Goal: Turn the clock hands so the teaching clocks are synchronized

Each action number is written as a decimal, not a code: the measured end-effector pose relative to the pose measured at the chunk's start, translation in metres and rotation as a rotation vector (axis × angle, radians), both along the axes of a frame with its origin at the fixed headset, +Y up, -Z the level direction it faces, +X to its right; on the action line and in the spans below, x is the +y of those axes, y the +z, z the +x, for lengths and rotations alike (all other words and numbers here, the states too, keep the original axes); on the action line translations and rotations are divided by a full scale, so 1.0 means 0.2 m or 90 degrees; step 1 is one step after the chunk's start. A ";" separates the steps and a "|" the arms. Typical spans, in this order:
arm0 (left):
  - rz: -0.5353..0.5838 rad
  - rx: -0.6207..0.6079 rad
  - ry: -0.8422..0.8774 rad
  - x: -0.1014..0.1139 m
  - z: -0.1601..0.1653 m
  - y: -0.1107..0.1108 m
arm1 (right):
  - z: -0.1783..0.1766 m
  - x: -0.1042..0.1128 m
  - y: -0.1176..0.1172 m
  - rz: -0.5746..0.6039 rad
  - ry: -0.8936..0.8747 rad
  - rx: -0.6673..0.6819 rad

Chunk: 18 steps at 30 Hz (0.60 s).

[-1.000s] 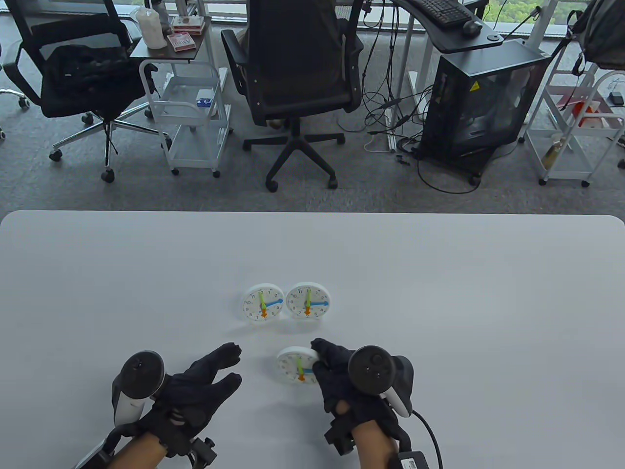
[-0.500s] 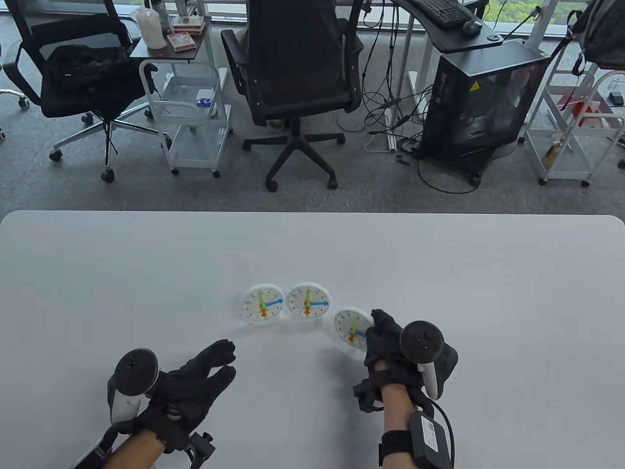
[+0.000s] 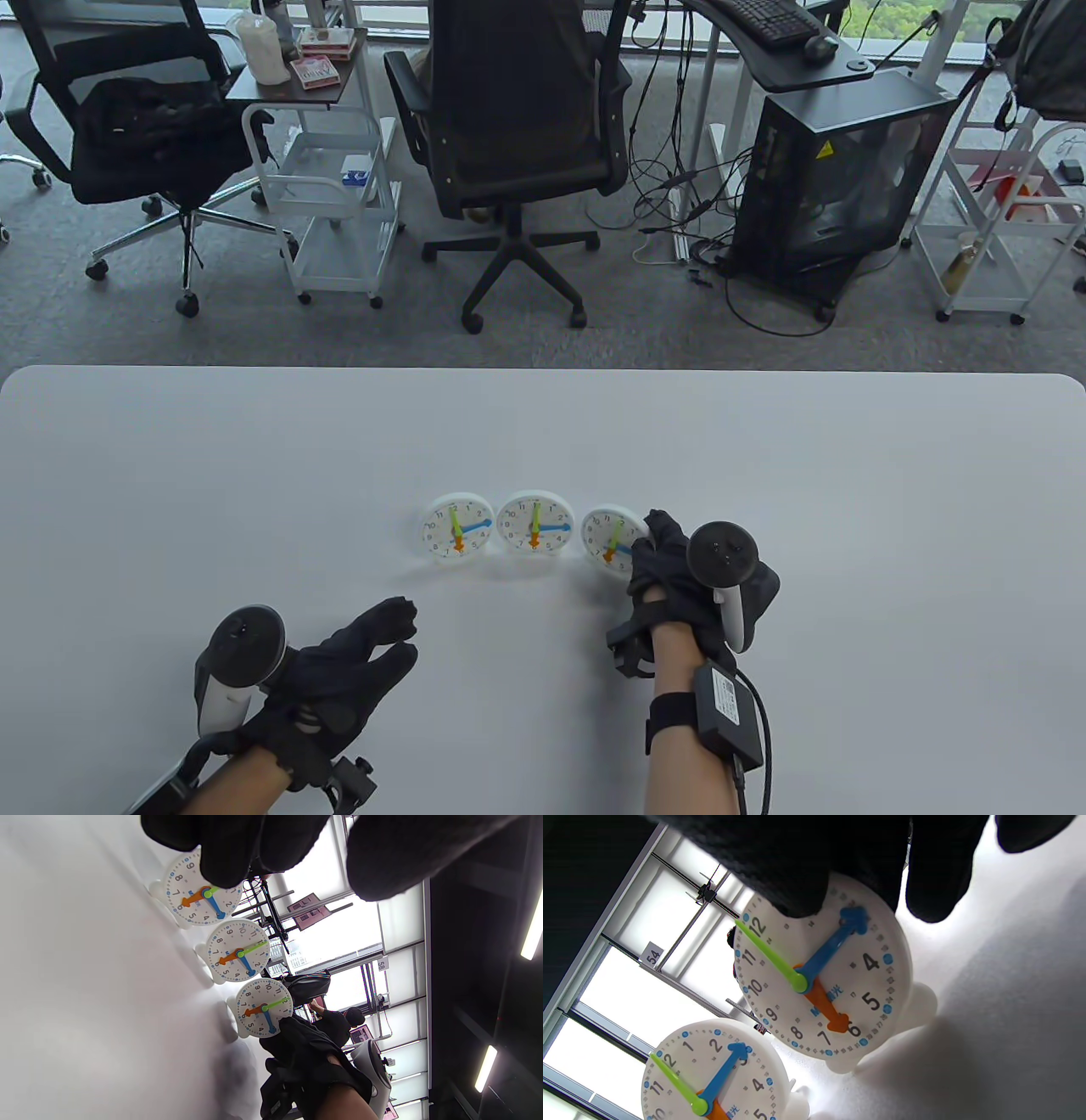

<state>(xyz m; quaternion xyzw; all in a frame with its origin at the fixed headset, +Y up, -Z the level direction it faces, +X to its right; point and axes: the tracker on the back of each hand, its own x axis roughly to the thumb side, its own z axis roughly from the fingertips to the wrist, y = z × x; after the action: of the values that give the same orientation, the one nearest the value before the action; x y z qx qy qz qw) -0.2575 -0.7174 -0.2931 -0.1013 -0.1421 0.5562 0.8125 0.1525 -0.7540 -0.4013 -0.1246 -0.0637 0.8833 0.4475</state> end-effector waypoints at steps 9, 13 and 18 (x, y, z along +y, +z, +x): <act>0.031 0.009 -0.029 0.02 -0.01 0.00 | -0.02 0.15 0.15 0.108 0.022 -0.015; 0.056 0.004 -0.059 0.04 0.00 0.01 | -0.08 0.24 0.24 0.143 0.053 0.032; 0.102 0.013 -0.103 0.07 -0.01 0.02 | -0.18 0.27 0.37 0.155 0.045 0.095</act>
<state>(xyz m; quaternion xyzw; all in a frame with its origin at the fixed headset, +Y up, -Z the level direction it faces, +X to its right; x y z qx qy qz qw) -0.2593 -0.7024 -0.2893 -0.0411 -0.1693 0.4768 0.8616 0.1166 -0.7005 -0.3276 -0.0012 -0.1414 0.8910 0.4314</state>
